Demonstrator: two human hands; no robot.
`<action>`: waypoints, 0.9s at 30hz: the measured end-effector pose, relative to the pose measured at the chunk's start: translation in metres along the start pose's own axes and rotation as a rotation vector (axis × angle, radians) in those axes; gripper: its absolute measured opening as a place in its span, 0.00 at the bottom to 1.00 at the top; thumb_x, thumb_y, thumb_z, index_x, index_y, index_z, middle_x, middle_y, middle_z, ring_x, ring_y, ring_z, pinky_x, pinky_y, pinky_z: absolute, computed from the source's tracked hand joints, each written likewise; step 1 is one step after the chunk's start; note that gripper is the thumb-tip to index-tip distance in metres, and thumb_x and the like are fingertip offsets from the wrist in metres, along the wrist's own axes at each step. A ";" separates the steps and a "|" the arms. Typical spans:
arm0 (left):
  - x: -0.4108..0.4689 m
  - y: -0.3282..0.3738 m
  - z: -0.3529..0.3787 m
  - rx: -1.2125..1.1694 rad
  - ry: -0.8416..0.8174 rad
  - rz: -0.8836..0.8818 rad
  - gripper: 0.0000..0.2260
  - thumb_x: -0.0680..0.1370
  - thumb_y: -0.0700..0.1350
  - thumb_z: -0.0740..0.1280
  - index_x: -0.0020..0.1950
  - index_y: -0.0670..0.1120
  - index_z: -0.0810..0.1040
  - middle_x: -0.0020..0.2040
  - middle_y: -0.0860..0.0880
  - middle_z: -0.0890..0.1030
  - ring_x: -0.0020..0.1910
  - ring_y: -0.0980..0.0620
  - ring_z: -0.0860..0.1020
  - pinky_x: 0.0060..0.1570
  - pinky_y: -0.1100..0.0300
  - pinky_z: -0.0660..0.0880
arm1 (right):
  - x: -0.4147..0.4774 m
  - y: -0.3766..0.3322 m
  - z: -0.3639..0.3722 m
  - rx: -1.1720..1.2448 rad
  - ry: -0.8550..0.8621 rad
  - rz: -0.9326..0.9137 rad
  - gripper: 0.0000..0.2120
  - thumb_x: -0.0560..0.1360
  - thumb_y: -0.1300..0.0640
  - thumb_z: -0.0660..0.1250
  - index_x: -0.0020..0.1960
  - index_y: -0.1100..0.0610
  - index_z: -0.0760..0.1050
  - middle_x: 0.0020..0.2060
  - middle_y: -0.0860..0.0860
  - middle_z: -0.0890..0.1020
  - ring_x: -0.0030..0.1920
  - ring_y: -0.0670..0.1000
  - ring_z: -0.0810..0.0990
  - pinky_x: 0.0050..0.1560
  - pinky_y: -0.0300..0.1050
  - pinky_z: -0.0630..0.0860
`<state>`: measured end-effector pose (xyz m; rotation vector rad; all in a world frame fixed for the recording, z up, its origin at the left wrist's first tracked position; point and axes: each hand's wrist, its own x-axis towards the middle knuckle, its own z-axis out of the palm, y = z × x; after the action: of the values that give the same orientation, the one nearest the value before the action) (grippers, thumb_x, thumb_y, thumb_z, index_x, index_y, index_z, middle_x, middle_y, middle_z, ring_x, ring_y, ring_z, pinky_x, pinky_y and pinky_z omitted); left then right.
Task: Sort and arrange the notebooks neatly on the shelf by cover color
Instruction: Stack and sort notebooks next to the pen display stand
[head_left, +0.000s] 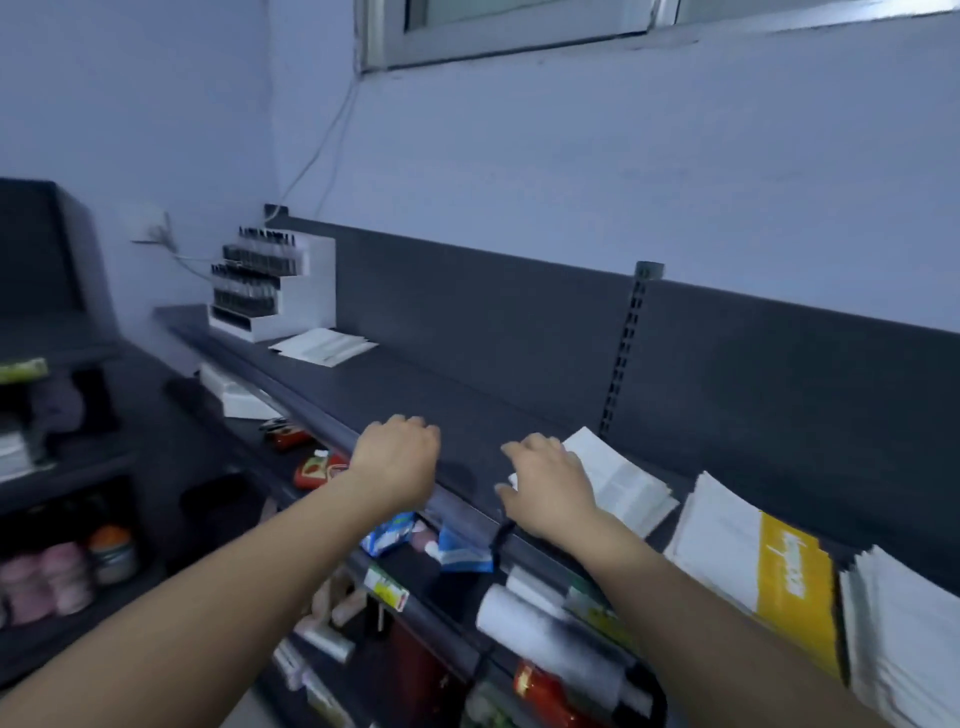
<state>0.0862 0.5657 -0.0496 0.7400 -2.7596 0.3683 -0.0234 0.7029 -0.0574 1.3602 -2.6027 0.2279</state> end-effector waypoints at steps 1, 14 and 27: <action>0.001 -0.017 0.005 0.007 -0.004 -0.011 0.12 0.77 0.45 0.61 0.60 0.45 0.72 0.60 0.47 0.75 0.62 0.46 0.73 0.56 0.54 0.71 | 0.011 -0.014 0.005 0.000 0.000 -0.011 0.21 0.78 0.48 0.62 0.68 0.54 0.69 0.64 0.54 0.72 0.65 0.57 0.68 0.64 0.50 0.67; 0.044 -0.176 0.069 -0.014 -0.091 -0.145 0.14 0.76 0.44 0.61 0.62 0.45 0.73 0.61 0.47 0.75 0.62 0.46 0.73 0.56 0.52 0.72 | 0.140 -0.133 0.059 0.042 -0.056 -0.102 0.21 0.77 0.48 0.62 0.68 0.55 0.69 0.63 0.54 0.73 0.64 0.56 0.69 0.64 0.51 0.67; 0.161 -0.280 0.128 0.015 -0.136 -0.209 0.12 0.77 0.43 0.62 0.60 0.44 0.73 0.59 0.46 0.75 0.60 0.45 0.73 0.52 0.54 0.70 | 0.311 -0.175 0.106 0.066 -0.089 -0.150 0.22 0.78 0.47 0.61 0.69 0.54 0.68 0.65 0.54 0.72 0.65 0.55 0.68 0.64 0.49 0.66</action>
<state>0.0734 0.2191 -0.0699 1.0834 -2.7695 0.3058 -0.0633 0.3334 -0.0768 1.6151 -2.5683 0.2378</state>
